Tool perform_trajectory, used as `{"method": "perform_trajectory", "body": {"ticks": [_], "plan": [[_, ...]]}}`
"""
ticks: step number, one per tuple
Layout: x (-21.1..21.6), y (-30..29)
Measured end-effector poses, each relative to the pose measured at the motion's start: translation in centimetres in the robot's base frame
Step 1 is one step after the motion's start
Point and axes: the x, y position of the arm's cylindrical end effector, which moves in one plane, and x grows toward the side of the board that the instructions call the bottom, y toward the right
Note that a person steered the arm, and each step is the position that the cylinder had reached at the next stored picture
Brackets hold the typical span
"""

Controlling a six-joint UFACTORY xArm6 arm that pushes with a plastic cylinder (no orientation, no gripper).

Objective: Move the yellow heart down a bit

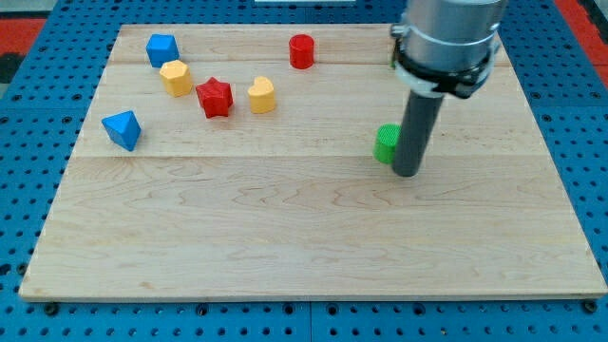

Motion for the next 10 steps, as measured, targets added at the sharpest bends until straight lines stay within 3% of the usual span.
{"method": "perform_trajectory", "body": {"ticks": [1, 2, 3, 8, 10], "plan": [[-0.6, -3.8], [-2.4, -3.3], [-3.9, 1.1], [-6.4, -1.8], [-14.1, -10.1]]}}
